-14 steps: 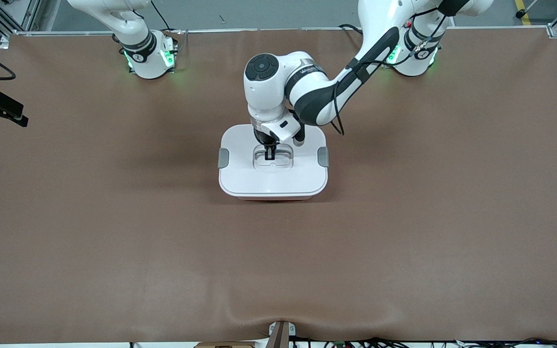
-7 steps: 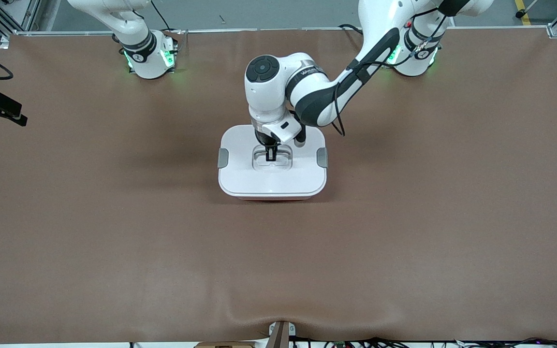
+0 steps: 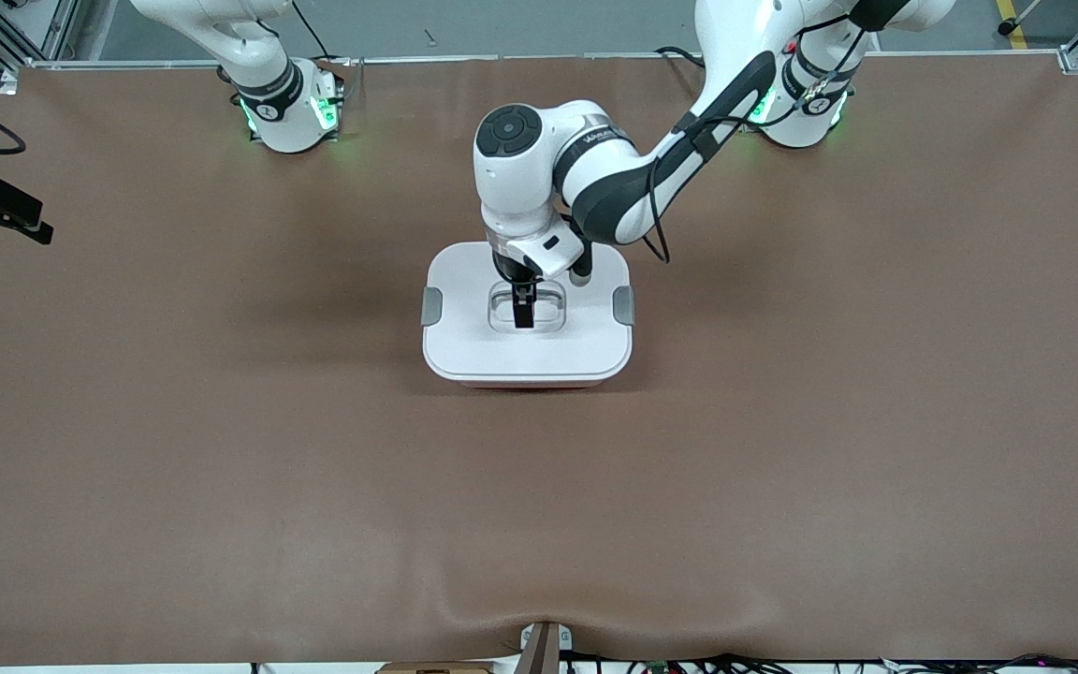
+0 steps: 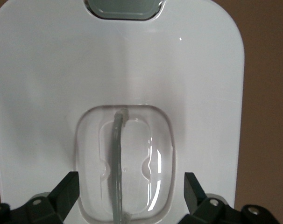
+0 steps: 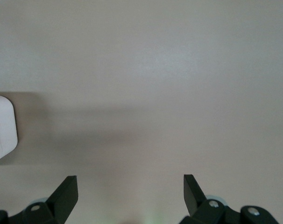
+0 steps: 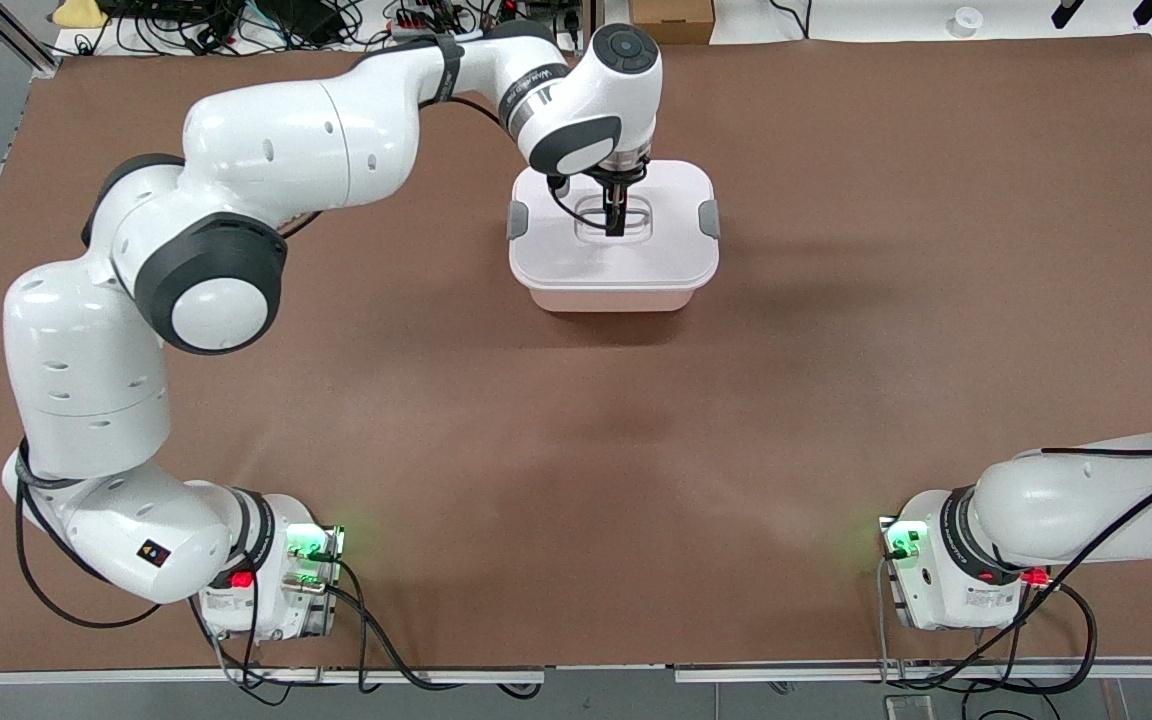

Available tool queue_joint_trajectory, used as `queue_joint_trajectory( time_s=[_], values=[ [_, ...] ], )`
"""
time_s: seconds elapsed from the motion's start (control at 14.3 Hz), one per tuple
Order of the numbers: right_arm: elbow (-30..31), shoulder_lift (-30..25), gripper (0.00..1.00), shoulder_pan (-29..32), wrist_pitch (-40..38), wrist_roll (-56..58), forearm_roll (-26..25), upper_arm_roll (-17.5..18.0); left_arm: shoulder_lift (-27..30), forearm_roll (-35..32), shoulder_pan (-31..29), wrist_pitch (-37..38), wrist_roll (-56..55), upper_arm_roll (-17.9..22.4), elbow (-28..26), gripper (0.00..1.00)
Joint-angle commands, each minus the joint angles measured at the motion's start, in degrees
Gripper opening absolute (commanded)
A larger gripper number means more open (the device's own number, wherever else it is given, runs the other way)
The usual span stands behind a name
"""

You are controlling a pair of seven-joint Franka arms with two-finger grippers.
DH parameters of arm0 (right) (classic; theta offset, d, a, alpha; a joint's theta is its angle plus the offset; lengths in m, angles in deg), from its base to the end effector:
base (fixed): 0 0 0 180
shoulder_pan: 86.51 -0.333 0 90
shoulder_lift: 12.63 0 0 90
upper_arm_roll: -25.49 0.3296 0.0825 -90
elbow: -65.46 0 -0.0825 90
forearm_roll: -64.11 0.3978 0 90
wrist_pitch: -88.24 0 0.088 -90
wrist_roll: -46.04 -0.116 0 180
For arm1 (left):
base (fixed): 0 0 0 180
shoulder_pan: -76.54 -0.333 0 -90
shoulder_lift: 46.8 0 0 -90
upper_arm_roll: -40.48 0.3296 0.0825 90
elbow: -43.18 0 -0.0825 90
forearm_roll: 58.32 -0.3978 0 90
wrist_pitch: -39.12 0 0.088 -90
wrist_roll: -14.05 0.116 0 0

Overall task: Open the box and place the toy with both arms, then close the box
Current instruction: 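Open the left gripper and lift it off the lid handle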

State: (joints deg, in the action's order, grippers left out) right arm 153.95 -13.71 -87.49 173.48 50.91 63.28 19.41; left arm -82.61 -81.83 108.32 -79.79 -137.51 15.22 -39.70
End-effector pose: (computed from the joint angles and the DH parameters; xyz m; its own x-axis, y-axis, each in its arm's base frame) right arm 0.5511 -0.0516 0.6452 0.9992 -0.0051 -0.0389 -0.0047 -0.9999 0.0092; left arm 0.4704 -0.5705 0.3501 0.0264 0.9997 0.0015 0.9907 -0.0263 0.1336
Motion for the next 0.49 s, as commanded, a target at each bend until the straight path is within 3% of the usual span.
queue_joint_trajectory(
  time_s=[0.0,0.42],
  values=[
    [0.4,-0.5,1.00,0.7,0.2,0.1,0.9,0.4,4.5,-1.0,-0.4,4.3,3.5,-0.1,-0.3,1.00],
    [0.4,-0.4,1.00,0.6,0.2,0.1,0.9,0.4,11.1,1.9,-5.0,12.6,18.3,-0.6,-0.3,1.00]
  ],
)
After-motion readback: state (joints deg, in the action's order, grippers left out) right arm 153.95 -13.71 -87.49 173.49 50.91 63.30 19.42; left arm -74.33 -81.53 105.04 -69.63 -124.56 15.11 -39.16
